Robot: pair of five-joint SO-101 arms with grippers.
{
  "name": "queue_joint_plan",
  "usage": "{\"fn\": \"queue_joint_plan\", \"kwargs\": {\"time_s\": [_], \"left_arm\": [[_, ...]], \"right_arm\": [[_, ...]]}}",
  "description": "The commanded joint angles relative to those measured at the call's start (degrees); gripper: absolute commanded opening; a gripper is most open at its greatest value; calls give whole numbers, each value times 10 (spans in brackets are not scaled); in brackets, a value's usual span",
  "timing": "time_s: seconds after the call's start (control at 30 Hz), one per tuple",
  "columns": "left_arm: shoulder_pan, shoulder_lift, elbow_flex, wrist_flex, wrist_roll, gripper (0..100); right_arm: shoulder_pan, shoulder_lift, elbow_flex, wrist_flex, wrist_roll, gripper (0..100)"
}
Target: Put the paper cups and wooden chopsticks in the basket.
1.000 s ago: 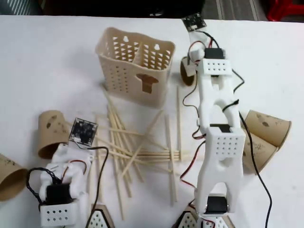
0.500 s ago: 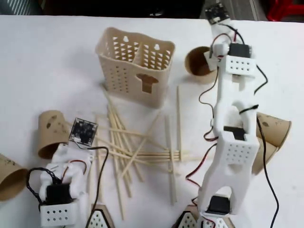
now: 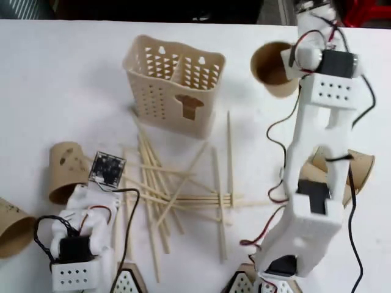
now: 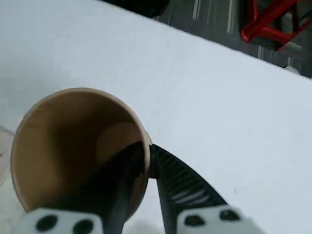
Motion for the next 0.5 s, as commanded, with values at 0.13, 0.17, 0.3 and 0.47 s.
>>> {"fn": "queue_joint_plan", "kwargs": {"time_s": [0.13, 0.17, 0.3, 0.47], "left_arm": [[0, -3, -3, -9, -4, 24], [0, -3, -3, -9, -4, 24], [0, -3, -3, -9, -4, 24], [0, -3, -3, -9, -4, 24]], "right_arm": [[-31, -153, -4, 3, -40, 19], [-37, -166, -4, 3, -50, 19], [-77, -211, -4, 6, -87, 19], [-155, -248, -4, 27, -123, 19]]}}
